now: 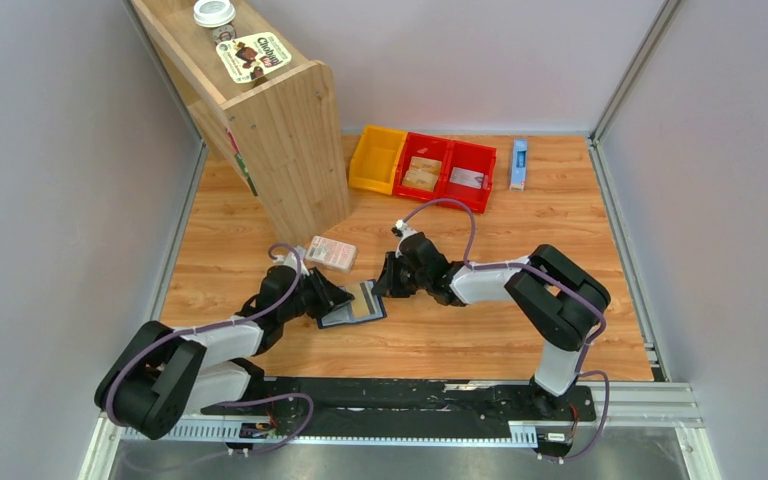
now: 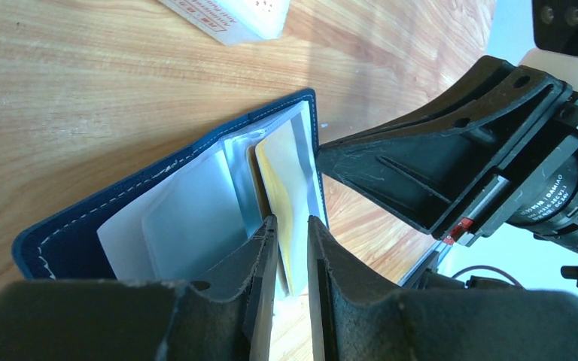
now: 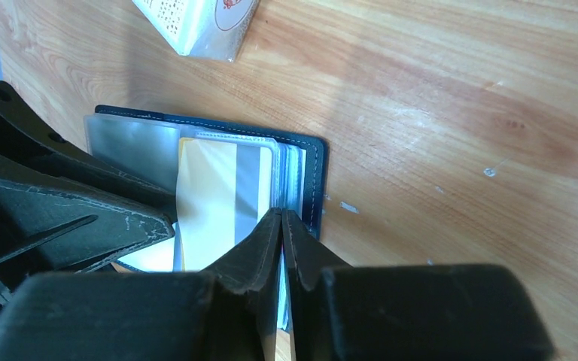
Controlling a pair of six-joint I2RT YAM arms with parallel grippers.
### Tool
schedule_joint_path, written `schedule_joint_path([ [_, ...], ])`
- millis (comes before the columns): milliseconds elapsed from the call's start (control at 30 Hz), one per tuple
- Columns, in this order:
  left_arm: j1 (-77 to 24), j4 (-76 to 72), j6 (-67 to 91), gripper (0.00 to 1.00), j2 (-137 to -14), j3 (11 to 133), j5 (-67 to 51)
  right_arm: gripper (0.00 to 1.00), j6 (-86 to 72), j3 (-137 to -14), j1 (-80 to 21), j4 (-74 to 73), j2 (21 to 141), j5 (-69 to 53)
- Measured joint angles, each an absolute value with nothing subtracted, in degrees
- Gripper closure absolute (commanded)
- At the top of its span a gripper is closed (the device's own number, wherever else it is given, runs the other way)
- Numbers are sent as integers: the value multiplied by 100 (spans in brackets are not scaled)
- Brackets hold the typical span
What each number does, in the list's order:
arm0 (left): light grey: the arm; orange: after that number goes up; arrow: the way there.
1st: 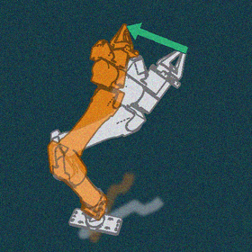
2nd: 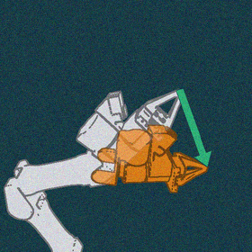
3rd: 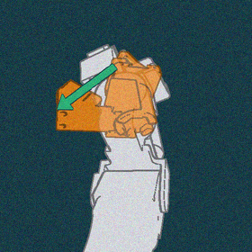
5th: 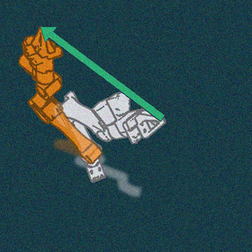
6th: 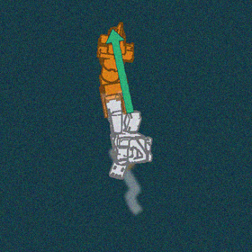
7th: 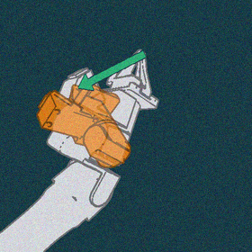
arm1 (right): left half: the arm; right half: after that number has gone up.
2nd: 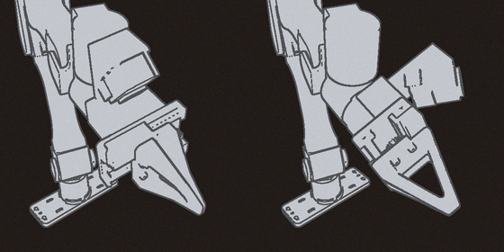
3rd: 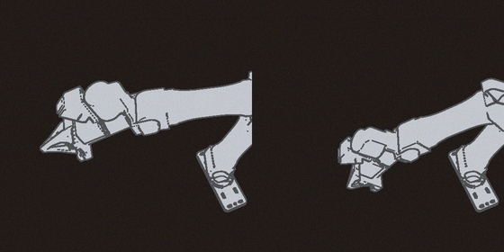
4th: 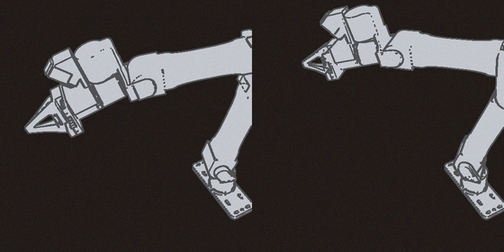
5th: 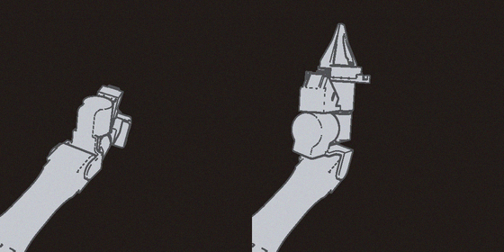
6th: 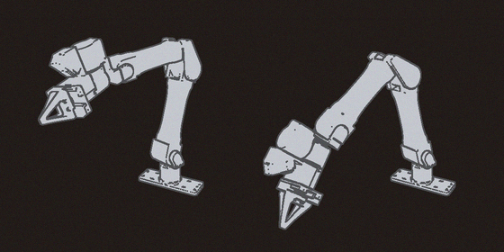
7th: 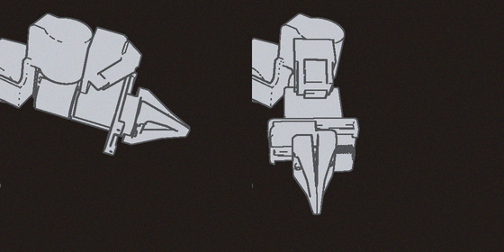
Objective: Take the credit cards out of the card holder
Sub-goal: Remove the credit card from the card holder.
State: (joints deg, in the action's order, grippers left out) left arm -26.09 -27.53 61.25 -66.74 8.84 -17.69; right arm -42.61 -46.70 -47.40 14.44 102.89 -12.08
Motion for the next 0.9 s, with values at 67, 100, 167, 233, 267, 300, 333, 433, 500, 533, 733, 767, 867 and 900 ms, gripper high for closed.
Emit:
schedule_joint_path([
  [67,-2598,-2917,6191,71,-6803,847,-1774,89,-4263,-4670,-4737,1448,10294,-1201],
  [100,-2598,-2971,6219,70,-6845,829,-1772,89,-4265,-4665,-4737,1450,10294,-1199],
  [167,-2593,-3105,6287,70,-6917,792,-1767,89,-4265,-4661,-4737,1455,10294,-1192],
  [233,-2587,-3258,6346,70,-7000,760,-1756,89,-4268,-4654,-4737,1468,10294,-1188],
  [267,-2587,-3336,6386,70,-7054,744,-1747,89,-4268,-4652,-4737,1468,10294,-1186],
  [300,-2585,-3433,6425,70,-7116,727,-1741,89,-4270,-4652,-4737,1466,10294,-1179],
  [333,-2582,-3542,6462,70,-7177,701,-1734,89,-4270,-4652,-4737,1468,10294,-1168],
  [433,-2578,-3795,6582,70,-7334,637,-1723,89,-4285,-4650,-4737,1466,10294,-1142],
  [500,-2578,-3870,6639,69,-7395,626,-1721,86,-4294,-4639,-4737,1463,10285,-1109],
  [533,-2578,-3876,6657,68,-7400,626,-1719,85,-4294,-4633,-4737,1448,10265,-1081],
  [733,-2606,-3533,6654,59,-7142,620,-1597,78,-4169,-4654,-4849,910,10036,-921],
  [767,-2615,-3420,6639,57,-7030,615,-1577,77,-4143,-4672,-4873,810,9998,-899],
  [867,-2622,-3026,6582,53,-6687,615,-1479,75,-4027,-4790,-4919,454,9920,-836],
  [900,-2622,-2908,6560,53,-6591,615,-1450,74,-3994,-4834,-4928,344,9889,-816],
])
